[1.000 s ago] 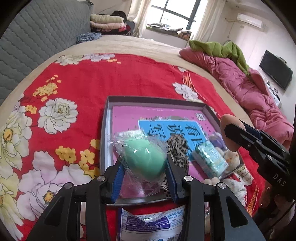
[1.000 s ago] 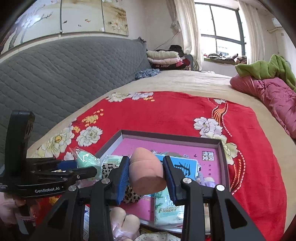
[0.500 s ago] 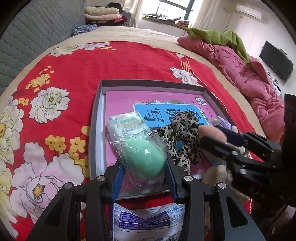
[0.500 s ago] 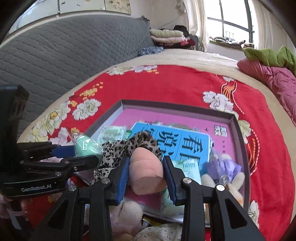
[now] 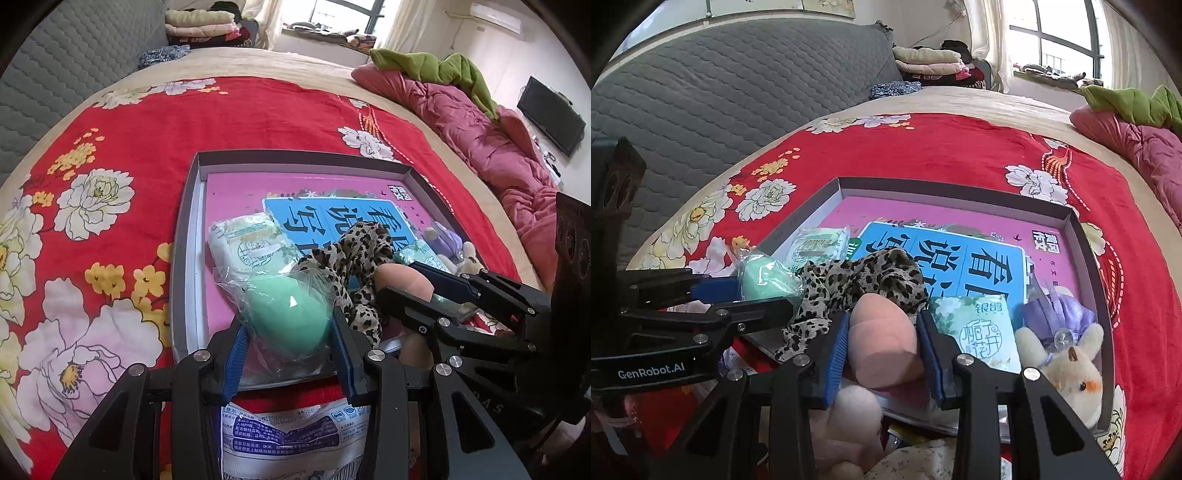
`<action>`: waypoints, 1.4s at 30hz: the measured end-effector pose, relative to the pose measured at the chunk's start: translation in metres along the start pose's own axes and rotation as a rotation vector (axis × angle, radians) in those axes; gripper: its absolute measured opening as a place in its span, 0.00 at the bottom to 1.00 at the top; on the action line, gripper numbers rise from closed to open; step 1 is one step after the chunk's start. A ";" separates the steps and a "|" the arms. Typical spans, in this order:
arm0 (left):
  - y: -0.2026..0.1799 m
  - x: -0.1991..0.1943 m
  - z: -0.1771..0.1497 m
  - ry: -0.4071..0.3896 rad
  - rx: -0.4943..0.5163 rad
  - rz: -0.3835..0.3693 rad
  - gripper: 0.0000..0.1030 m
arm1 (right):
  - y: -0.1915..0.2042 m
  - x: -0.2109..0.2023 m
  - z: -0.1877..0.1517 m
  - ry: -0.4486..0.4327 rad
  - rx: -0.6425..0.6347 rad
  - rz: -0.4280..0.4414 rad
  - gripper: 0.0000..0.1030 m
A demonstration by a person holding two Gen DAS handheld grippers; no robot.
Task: Organize soft objects
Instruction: 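Lower and release the green sponge bag into the box while the right tool releases the pink sponge there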
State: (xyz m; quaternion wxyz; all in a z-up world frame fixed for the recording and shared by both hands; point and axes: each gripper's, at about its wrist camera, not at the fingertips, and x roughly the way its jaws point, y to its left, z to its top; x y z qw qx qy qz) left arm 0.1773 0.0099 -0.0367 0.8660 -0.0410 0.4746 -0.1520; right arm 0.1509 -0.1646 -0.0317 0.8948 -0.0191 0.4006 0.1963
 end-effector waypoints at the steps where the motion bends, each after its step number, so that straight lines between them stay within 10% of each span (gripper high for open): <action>1: 0.000 0.000 0.000 0.000 -0.001 -0.002 0.41 | -0.001 0.000 0.000 0.001 0.003 -0.001 0.37; 42: 0.014 0.001 -0.002 0.019 -0.076 -0.064 0.57 | -0.026 -0.039 0.017 -0.110 0.079 -0.007 0.51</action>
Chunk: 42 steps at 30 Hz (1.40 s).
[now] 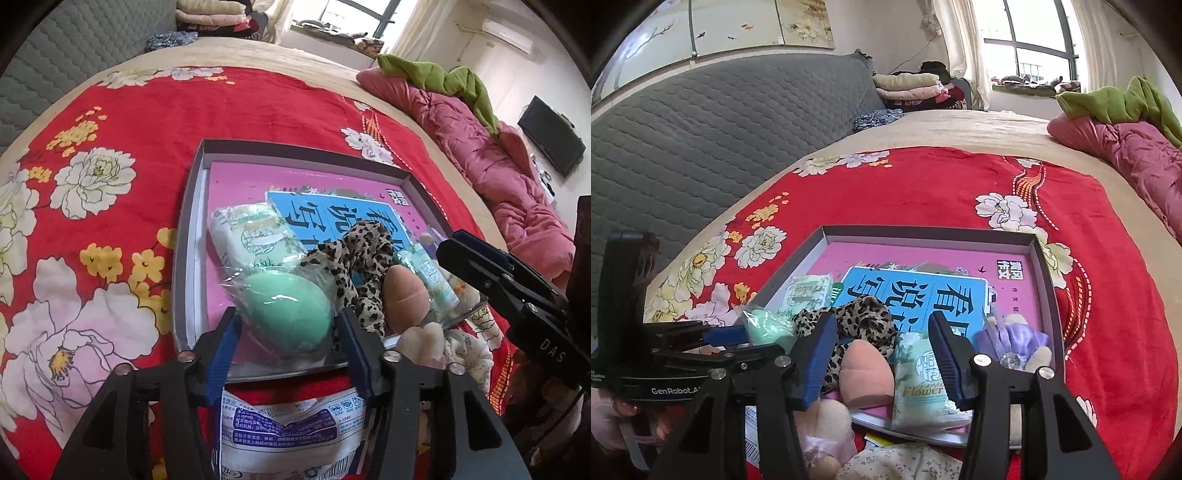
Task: Organize soft objects
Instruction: 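Lower and release the green sponge bag into the box while the right tool releases the pink sponge there, then withdraw both open tools from the box back toward the pile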
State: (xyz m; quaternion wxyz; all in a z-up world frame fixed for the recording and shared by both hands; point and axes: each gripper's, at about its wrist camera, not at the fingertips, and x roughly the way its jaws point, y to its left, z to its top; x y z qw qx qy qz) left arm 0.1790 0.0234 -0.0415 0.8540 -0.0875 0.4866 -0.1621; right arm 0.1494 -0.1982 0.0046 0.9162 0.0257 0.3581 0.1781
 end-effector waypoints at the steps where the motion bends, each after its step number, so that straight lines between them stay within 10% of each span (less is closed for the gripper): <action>1: 0.001 0.000 0.000 0.000 -0.004 -0.003 0.57 | 0.000 0.000 0.000 -0.002 0.001 -0.002 0.53; 42: -0.002 -0.039 0.007 -0.144 0.038 0.070 0.72 | -0.013 -0.014 0.002 -0.034 0.000 -0.070 0.66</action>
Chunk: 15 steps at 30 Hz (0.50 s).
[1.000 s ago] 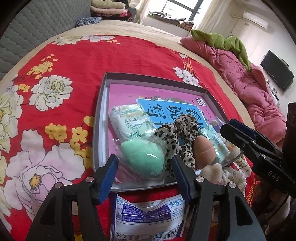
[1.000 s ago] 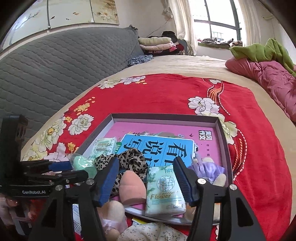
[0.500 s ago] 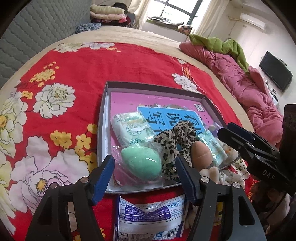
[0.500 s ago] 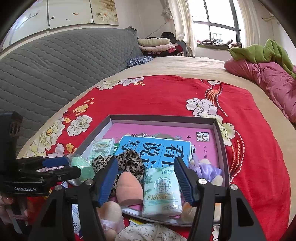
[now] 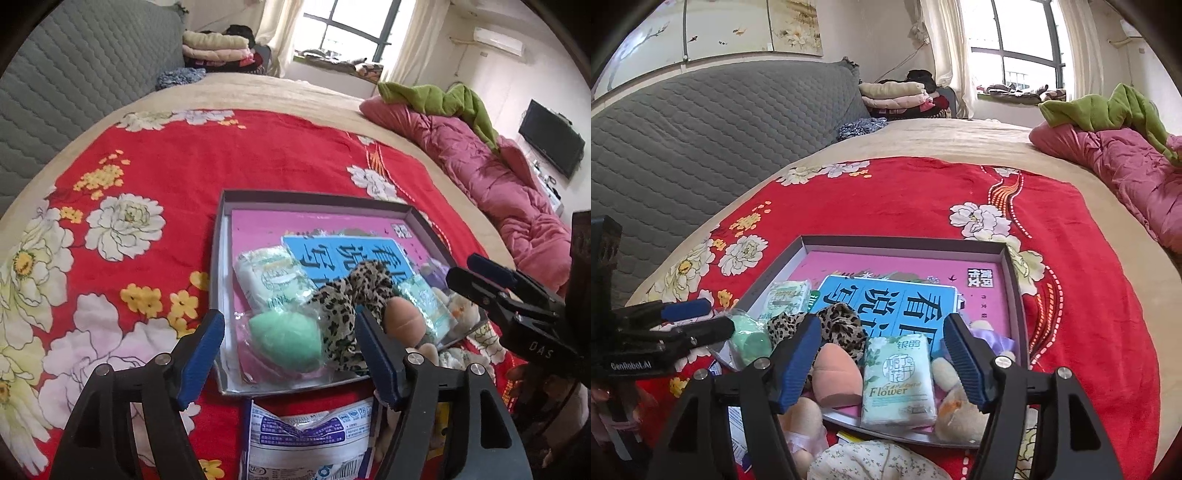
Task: Organize soft objects
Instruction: 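Withdraw both open tools from the box back toward the pile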
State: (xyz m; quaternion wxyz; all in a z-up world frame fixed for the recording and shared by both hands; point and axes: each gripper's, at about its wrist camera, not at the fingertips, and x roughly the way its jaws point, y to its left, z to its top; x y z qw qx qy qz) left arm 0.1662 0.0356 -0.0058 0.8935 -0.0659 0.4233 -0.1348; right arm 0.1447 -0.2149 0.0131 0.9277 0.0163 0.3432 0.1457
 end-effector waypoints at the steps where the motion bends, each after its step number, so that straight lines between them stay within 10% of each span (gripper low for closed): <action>1: 0.001 -0.001 0.001 -0.006 -0.004 0.000 0.72 | -0.001 -0.002 0.000 -0.002 0.002 -0.004 0.66; 15: 0.008 -0.021 0.002 -0.069 -0.019 0.011 0.74 | 0.000 -0.014 0.000 -0.023 -0.010 -0.023 0.67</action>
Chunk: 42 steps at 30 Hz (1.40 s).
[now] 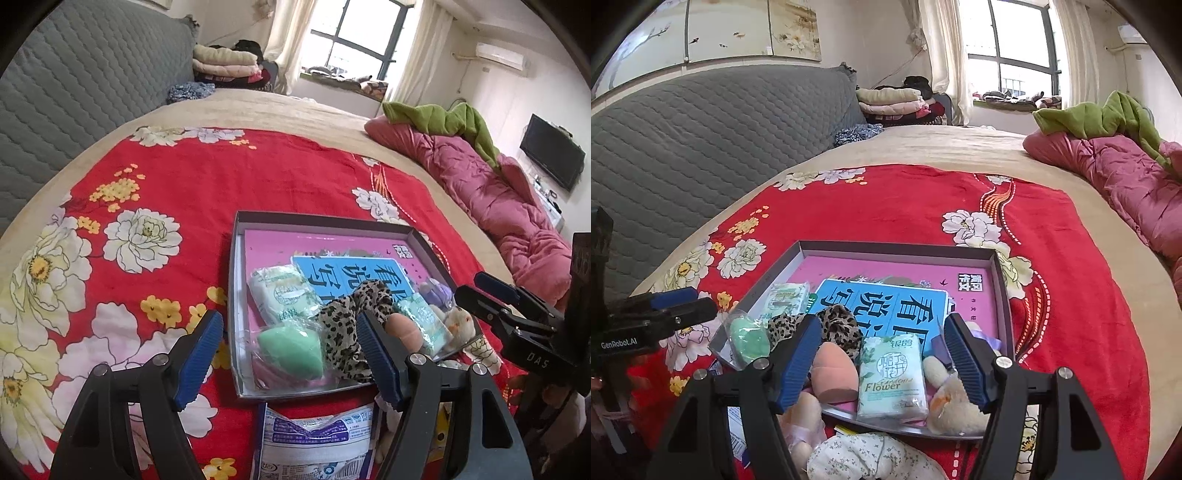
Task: Organize soft objects
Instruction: 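Withdraw both open tools from the box back toward the pile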
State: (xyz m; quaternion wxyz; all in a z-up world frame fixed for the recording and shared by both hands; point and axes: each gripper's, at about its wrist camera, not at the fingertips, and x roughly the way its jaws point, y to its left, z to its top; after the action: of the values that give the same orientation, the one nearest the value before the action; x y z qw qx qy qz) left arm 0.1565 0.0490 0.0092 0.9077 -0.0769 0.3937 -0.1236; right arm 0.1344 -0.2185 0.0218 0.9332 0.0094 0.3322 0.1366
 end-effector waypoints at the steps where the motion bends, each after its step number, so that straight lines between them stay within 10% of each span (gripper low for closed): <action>1: 0.001 -0.001 0.000 -0.005 -0.002 0.000 0.74 | -0.001 -0.001 0.000 -0.001 0.001 -0.003 0.67; 42: -0.017 -0.034 -0.030 -0.049 0.023 -0.028 0.77 | -0.022 -0.068 -0.016 -0.060 0.053 -0.038 0.72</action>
State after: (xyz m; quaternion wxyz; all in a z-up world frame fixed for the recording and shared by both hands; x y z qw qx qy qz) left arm 0.1095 0.0415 0.0166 0.9159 -0.0750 0.3689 -0.1391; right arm 0.0795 -0.2584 0.0490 0.9446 0.0318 0.3077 0.1096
